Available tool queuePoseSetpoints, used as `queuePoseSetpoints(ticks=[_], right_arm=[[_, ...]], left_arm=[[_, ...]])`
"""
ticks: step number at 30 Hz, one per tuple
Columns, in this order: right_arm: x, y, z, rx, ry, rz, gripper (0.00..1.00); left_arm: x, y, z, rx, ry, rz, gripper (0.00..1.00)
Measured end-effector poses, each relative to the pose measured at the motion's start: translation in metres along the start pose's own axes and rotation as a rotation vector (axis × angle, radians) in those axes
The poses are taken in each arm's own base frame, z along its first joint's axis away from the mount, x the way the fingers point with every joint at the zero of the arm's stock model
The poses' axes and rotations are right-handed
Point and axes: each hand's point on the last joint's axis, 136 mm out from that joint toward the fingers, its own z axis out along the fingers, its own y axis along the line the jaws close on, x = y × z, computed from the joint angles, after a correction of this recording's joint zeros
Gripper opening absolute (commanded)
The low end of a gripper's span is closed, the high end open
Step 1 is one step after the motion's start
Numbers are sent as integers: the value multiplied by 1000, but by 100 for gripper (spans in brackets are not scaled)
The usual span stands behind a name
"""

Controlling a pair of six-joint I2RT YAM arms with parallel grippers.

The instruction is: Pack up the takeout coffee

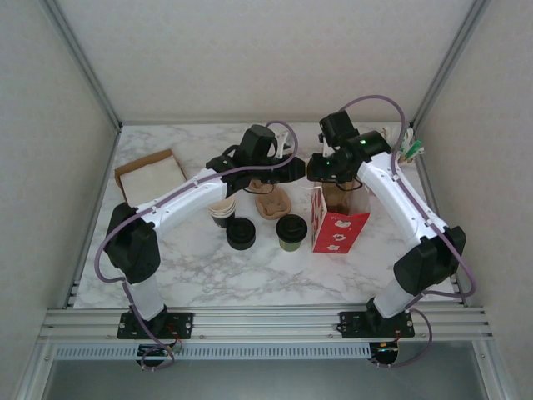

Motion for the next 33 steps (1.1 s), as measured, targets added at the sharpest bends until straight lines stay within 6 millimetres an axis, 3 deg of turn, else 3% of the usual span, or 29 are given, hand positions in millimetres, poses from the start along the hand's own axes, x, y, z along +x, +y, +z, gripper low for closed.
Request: queuePoseSetpoints(ticks=[8, 10, 15, 22, 33], right_arm=[[-2, 2, 5, 65, -17, -81, 11], [-3, 2, 4, 74, -24, -100, 1], [-10, 2, -4, 87, -72, -138, 0], [-30, 6, -42, 70, -233, -182, 0], [-32, 10, -80, 65, -459, -272, 0]], left_arm=[[-1, 2, 1, 2, -2, -16, 32], [-2, 1, 1, 4, -5, -18, 38], [-3, -1, 0, 11, -12, -17, 53], [-6, -5, -5, 23, -33, -13, 74], [-23, -27, -50, 57, -168, 18, 82]])
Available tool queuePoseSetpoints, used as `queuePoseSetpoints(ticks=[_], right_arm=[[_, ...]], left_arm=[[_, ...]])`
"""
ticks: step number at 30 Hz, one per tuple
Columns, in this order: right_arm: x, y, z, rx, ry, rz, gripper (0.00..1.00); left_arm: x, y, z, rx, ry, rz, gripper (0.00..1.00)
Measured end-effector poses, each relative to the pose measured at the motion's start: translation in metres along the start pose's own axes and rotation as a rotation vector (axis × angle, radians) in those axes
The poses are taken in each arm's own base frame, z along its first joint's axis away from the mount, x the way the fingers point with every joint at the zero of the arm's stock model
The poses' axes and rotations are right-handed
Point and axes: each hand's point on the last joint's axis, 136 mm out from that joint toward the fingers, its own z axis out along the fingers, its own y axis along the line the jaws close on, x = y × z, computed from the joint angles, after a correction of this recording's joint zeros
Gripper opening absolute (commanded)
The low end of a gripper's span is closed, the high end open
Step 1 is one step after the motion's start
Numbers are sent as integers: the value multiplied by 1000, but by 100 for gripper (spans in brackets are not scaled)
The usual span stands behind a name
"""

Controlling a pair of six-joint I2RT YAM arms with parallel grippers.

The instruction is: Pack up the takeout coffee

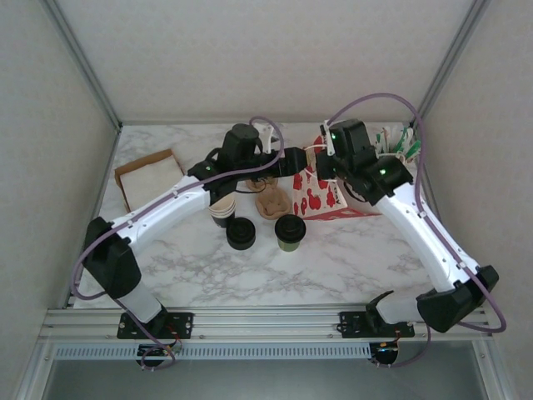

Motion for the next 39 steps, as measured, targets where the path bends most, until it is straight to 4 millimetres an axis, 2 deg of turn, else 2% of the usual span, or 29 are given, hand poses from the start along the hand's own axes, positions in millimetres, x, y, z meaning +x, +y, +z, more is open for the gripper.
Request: queuePoseSetpoints(ticks=[4, 11, 17, 22, 30, 39], right_arm=[[0, 0, -2, 26, -72, -36, 0], [0, 7, 9, 91, -143, -114, 0], [-2, 9, 11, 119, -160, -143, 0], [3, 10, 9, 118, -105, -159, 0], [13, 7, -5, 117, 34, -152, 0], [41, 5, 4, 136, 167, -173, 1]], left_arm=[[-6, 6, -7, -5, -37, -8, 82], [-5, 23, -6, -32, -43, -36, 82], [-5, 32, -7, -44, -46, -52, 82], [-6, 34, -7, -46, -49, -53, 82], [-4, 30, -7, -23, -31, -55, 82], [4, 34, 0, -17, 2, -75, 81]])
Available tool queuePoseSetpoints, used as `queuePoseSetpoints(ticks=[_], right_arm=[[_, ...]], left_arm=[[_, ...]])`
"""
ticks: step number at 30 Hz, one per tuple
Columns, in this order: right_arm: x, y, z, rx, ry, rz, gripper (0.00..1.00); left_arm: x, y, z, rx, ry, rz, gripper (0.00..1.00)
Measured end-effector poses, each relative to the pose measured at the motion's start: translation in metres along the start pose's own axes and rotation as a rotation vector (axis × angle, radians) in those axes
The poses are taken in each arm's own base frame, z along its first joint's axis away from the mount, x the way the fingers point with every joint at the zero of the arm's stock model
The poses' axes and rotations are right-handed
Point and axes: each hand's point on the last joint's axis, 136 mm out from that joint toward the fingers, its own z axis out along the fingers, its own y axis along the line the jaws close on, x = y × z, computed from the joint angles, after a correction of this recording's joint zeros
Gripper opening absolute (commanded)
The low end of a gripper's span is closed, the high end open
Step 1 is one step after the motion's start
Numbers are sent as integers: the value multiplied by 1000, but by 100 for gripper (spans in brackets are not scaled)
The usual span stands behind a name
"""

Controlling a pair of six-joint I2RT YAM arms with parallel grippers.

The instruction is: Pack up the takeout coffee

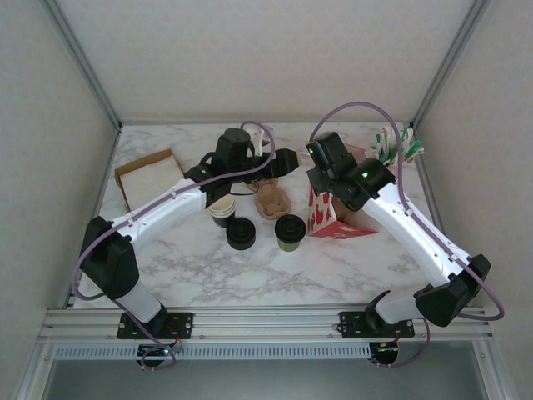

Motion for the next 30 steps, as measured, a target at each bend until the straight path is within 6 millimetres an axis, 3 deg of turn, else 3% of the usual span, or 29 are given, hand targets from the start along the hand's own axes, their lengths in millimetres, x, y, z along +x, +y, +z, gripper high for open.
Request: queuePoseSetpoints(ticks=[7, 14, 19, 24, 27, 30], right_arm=[[11, 3, 2, -17, 39, -7, 31], [4, 1, -11, -35, 36, 9, 45], [-6, 1, -27, -72, 14, 36, 52], [-12, 3, -37, -106, 3, 49, 52], [-4, 1, -35, -95, 36, 33, 51], [3, 0, -29, -67, 77, 14, 51]], left_arm=[[-3, 1, 8, -4, 12, -8, 81], [-10, -9, 11, 17, 12, -2, 81], [-10, -10, 11, 18, 12, -1, 81], [-10, -10, 11, 21, 14, -1, 78], [-12, -9, 10, 20, 11, -5, 70], [-11, -12, 10, 31, 15, -9, 57]])
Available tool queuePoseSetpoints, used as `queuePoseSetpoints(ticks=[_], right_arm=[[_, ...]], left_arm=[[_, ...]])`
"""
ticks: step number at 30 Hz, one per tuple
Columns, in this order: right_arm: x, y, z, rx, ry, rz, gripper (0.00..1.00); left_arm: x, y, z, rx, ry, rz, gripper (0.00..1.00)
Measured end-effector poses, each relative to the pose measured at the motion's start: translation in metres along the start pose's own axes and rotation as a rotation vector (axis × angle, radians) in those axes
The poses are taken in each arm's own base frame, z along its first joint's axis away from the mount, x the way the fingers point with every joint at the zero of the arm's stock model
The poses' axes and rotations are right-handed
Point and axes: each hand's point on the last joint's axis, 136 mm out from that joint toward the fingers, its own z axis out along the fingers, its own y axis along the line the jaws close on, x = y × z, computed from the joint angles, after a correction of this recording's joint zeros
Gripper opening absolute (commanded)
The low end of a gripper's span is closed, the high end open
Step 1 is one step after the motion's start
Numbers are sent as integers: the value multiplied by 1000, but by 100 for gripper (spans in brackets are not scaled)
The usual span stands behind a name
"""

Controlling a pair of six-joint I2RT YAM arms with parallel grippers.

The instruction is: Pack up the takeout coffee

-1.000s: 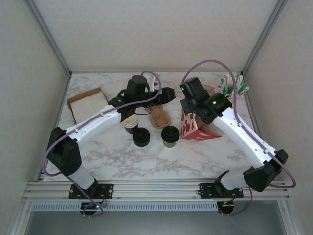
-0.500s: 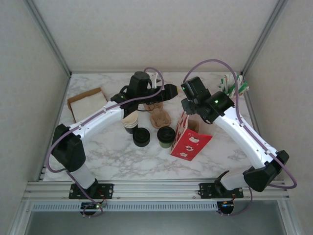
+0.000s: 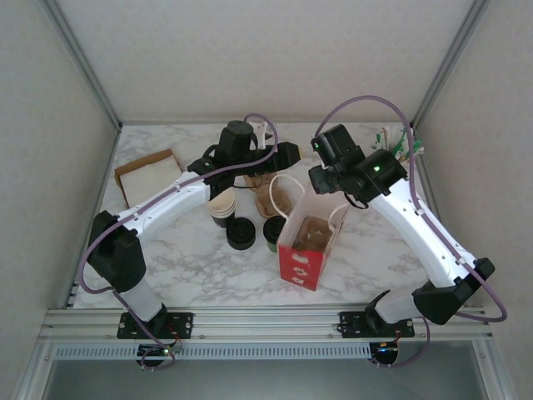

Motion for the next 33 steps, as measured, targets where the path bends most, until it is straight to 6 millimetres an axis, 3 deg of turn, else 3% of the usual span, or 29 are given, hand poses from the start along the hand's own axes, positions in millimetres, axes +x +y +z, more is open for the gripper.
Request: queuePoseSetpoints(ticks=[7, 17, 20, 25, 33], right_arm=[[8, 3, 0, -21, 27, -4, 52], [27, 19, -26, -180, 71, -8, 49], [36, 27, -32, -231, 127, -21, 45], [32, 40, -34, -316, 209, 7, 34], [50, 57, -8, -346, 426, 68, 19]], left_arm=[[11, -11, 4, 27, 26, 2, 56], [9, -10, -17, -37, 10, 25, 73], [1, -6, -30, -75, 7, 27, 73], [-22, 1, -64, -144, -51, 17, 72], [-24, -29, -108, -114, -101, -35, 71]])
